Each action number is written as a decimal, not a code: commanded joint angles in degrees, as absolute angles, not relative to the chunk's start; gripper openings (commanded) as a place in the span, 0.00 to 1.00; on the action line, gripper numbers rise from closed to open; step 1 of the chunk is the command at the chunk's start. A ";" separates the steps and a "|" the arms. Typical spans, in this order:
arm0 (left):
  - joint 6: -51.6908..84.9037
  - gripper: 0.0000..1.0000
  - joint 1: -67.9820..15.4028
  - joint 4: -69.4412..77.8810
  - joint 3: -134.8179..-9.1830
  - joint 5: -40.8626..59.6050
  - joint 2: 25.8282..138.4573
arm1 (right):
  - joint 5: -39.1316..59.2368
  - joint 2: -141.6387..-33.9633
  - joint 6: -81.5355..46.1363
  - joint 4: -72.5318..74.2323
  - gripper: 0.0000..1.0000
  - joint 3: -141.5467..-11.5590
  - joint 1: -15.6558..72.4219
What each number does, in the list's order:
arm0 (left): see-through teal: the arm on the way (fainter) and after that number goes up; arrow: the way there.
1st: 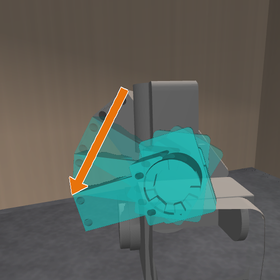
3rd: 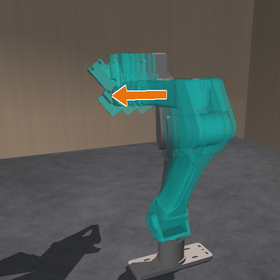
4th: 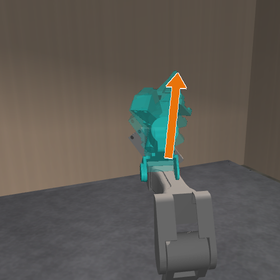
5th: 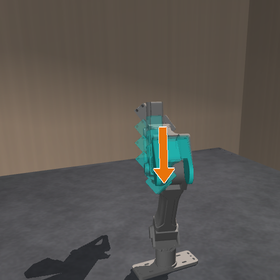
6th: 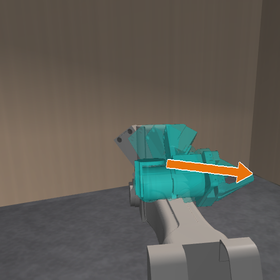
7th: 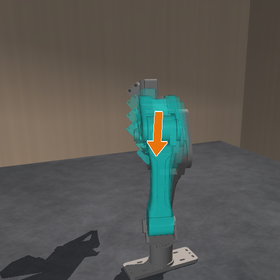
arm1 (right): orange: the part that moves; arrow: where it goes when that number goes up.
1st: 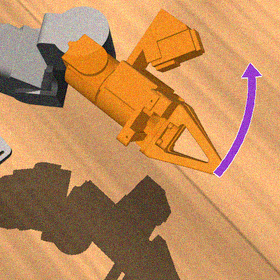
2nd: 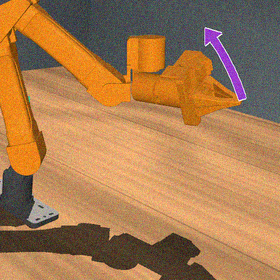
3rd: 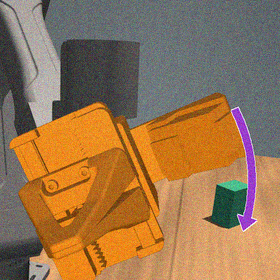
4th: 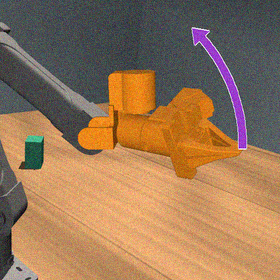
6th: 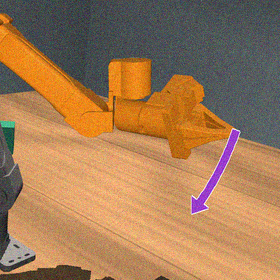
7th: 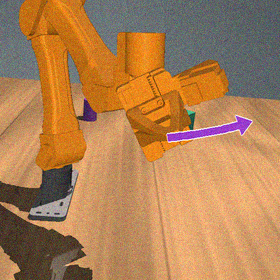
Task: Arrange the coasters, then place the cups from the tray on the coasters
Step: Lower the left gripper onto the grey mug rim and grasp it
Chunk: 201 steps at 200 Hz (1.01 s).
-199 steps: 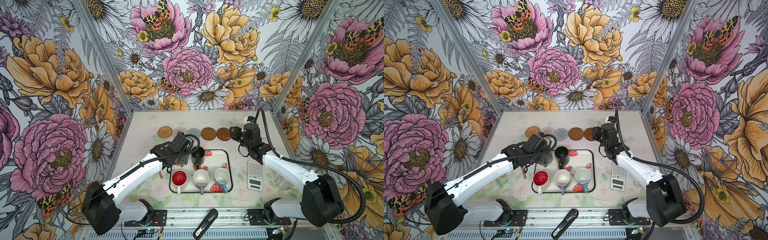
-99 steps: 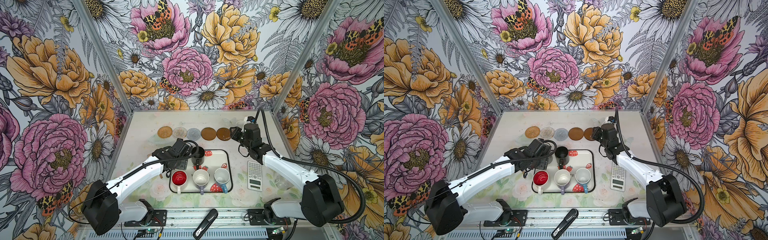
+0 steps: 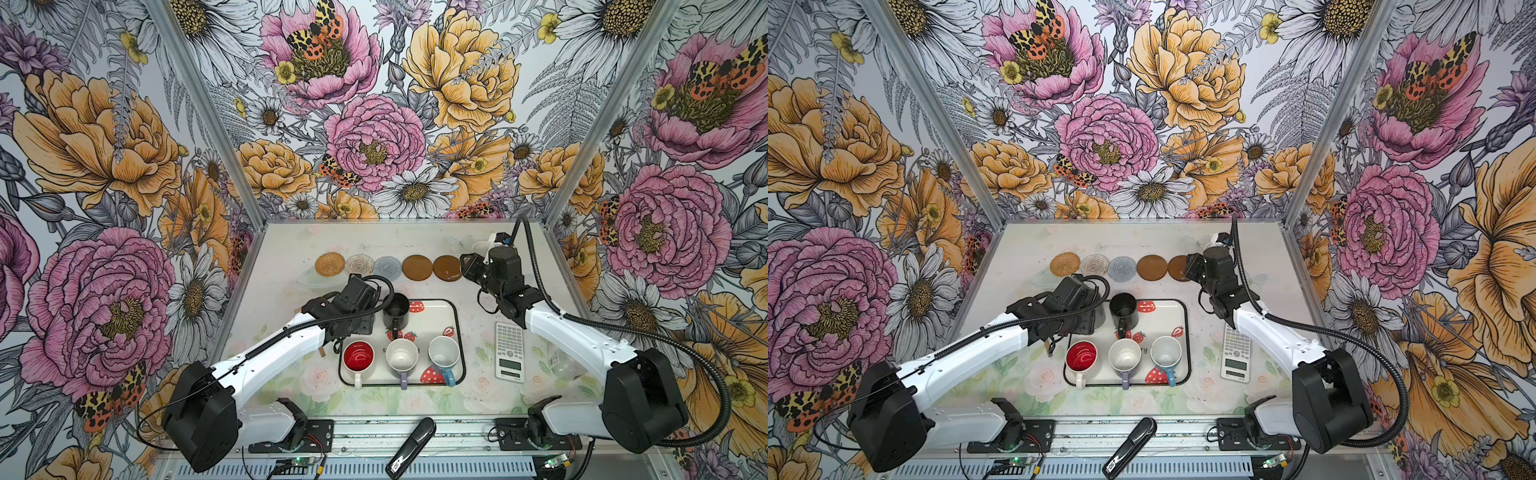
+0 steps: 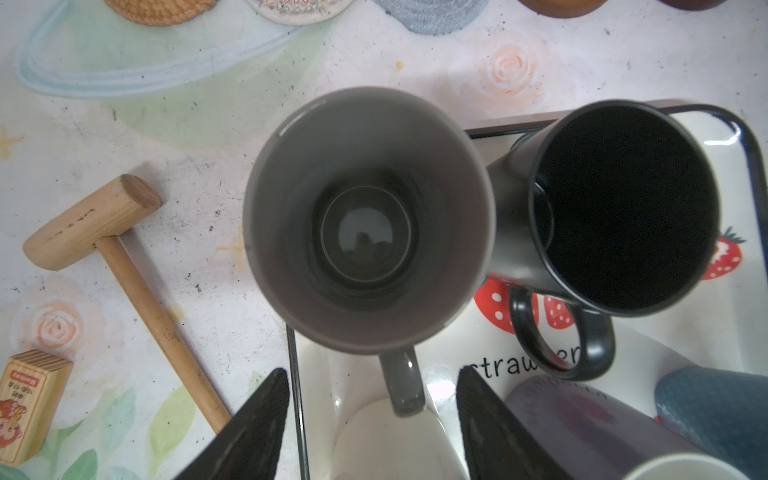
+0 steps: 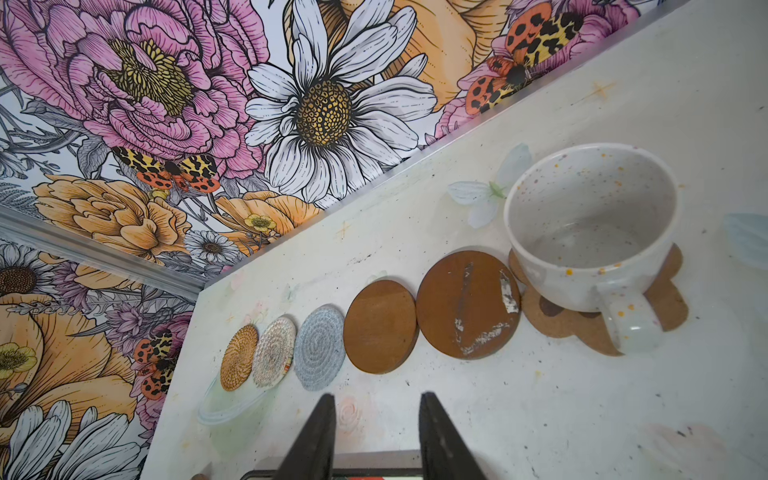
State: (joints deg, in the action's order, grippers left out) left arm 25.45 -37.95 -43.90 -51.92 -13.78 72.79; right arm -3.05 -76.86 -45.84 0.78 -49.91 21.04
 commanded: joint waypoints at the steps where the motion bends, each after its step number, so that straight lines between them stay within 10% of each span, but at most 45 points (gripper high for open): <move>1: 26.54 0.63 -37.38 -42.09 -51.57 -12.57 74.40 | -2.51 -77.82 -45.92 2.46 0.36 -49.83 20.65; 201: 27.60 0.43 -36.78 -36.83 -49.66 -13.60 79.32 | -1.22 -81.12 -45.97 3.09 0.35 -50.55 20.04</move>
